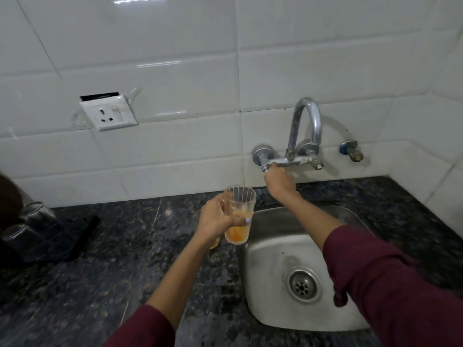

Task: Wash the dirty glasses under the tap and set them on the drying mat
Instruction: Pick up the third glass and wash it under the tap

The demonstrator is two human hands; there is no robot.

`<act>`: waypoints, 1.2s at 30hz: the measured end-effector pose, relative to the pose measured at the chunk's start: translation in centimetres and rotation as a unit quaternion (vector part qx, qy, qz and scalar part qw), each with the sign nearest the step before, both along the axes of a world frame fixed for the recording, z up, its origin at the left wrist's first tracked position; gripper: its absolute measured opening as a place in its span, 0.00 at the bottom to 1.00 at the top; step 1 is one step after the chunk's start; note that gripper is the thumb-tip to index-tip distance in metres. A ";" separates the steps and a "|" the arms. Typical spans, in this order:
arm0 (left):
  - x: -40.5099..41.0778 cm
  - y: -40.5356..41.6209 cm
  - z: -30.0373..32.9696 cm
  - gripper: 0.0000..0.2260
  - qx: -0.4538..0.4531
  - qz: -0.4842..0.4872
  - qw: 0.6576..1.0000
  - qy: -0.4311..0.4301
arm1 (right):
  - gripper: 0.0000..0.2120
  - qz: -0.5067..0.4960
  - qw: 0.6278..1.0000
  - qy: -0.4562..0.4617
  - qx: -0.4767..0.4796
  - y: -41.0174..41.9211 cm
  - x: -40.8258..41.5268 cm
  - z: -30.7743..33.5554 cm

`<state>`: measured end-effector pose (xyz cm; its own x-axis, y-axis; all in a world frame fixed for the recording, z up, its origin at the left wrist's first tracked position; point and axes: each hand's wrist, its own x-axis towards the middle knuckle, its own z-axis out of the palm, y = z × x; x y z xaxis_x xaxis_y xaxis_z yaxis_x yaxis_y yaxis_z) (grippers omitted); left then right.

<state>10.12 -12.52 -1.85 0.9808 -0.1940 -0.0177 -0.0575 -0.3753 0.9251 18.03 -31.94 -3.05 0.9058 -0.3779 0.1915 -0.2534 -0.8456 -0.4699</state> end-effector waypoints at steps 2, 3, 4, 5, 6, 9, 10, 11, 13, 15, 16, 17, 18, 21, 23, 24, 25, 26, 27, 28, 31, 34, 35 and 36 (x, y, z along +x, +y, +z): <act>0.5 -0.9 -0.7 0.24 -0.016 -0.005 0.999 0.030 | 0.16 0.018 0.999 0.002 -0.046 -0.1 0.1 -0.2; 0.9 -1.3 -1.0 0.24 -0.018 -0.007 0.999 0.038 | 0.18 0.026 0.997 0.003 -0.074 -0.2 0.3 -0.5; 1.2 -1.6 -1.1 0.25 -0.016 -0.012 0.999 0.044 | 0.20 0.033 0.995 0.003 -0.092 -0.3 0.4 -0.7; 1.6 -1.9 -1.2 0.25 -0.013 -0.019 0.999 0.044 | 0.23 0.039 0.995 0.006 -0.096 -0.4 0.5 -0.8; 1.8 -2.1 -1.2 0.26 -0.009 -0.026 0.999 0.044 | 0.25 0.050 0.995 0.014 -0.088 -0.6 0.5 -1.0; 2.7 -2.6 -1.6 0.29 0.017 -0.040 0.998 0.037 | 0.30 0.084 0.995 0.045 0.000 -1.2 -1.1 -0.6; 2.8 -2.8 -1.8 0.29 0.024 -0.046 0.998 0.037 | 0.28 0.088 0.994 0.042 0.039 -1.4 -2.1 -0.6; 2.9 -3.0 -2.0 0.29 0.032 -0.052 0.998 0.034 | 0.25 0.086 0.993 0.040 0.069 -1.7 -3.3 -0.7; 2.9 -3.7 -2.7 0.28 0.045 -0.069 0.996 0.037 | 0.18 0.067 0.989 0.044 0.123 -2.5 -6.4 -1.4; 2.8 -4.7 -3.5 0.24 0.047 -0.087 0.994 0.044 | 0.16 0.043 0.983 0.030 0.176 -3.2 -10.0 -2.2; 2.8 -5.3 -3.9 0.23 0.049 -0.098 0.993 0.048 | 0.15 0.037 0.982 -0.003 0.185 -3.6 -11.7 -2.7; 2.7 -6.0 -4.4 0.23 0.052 -0.113 0.991 0.050 | 0.14 0.031 0.982 -0.048 0.182 -3.9 -13.3 -2.9; 2.6 -6.7 -4.8 0.23 0.052 -0.130 0.989 0.052 | 0.13 0.028 0.981 -0.096 0.169 -4.2 -14.6 -3.0; 2.1 -9.2 -5.7 0.24 0.052 -0.179 0.981 0.044 | 0.13 0.084 0.981 -0.149 0.092 -5.2 -16.8 -2.6; 1.8 -10.7 -5.8 0.21 0.065 -0.209 0.975 0.029 | 0.17 0.156 0.985 -0.074 0.025 -6.1 -16.8 -2.4; 1.8 -11.3 -5.7 0.20 0.067 -0.224 0.972 0.022 | 0.18 0.182 0.983 -0.018 -0.013 -6.5 -16.5 -2.5; 1.8 -11.8 -5.7 0.19 0.065 -0.240 0.969 0.013 | 0.17 0.202 0.978 0.031 -0.033 -7.0 -16.1 -2.6; 2.0 -12.1 -5.5 0.19 0.064 -0.251 0.966 0.007 | 0.13 0.215 0.975 0.057 -0.023 -7.2 -15.7 -2.5; 2.2 -12.3 -5.4 0.20 0.058 -0.259 0.964 0.002 | 0.09 0.225 0.973 0.058 0.011 -7.4 -15.3 -2.4; 2.5 -12.3 -5.3 0.20 0.047 -0.263 0.964 0.006 | 0.06 0.224 0.972 0.045 0.050 -7.4 -14.9 -2.2; 3.4 -11.8 -5.8 0.26 -0.045 -0.226 0.972 0.041 | 0.05 0.158 0.977 -0.022 0.141 -7.4 -13.3 -1.3; 3.5 -11.2 -6.8 0.34 -0.180 -0.123 0.969 0.116 | 0.05 0.097 0.970 -0.080 0.210 -6.7 -11.8 -0.6; 3.3 -11.2 -7.1 0.36 -0.240 -0.102 0.954 0.151 | 0.05 0.088 0.966 -0.094 0.226 -6.4 -11.5 -0.5; 3.2 -11.3 -7.5 0.38 -0.287 -0.088 0.936 0.182 | 0.06 0.081 0.963 -0.101 0.235 -6.1 -11.4 -0.5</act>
<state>13.29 -23.79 -9.34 0.8823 -0.4317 -0.1877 0.2862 0.1752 0.9420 6.66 -38.07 -3.51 0.9228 -0.3217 0.2122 0.0008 -0.5491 -0.8357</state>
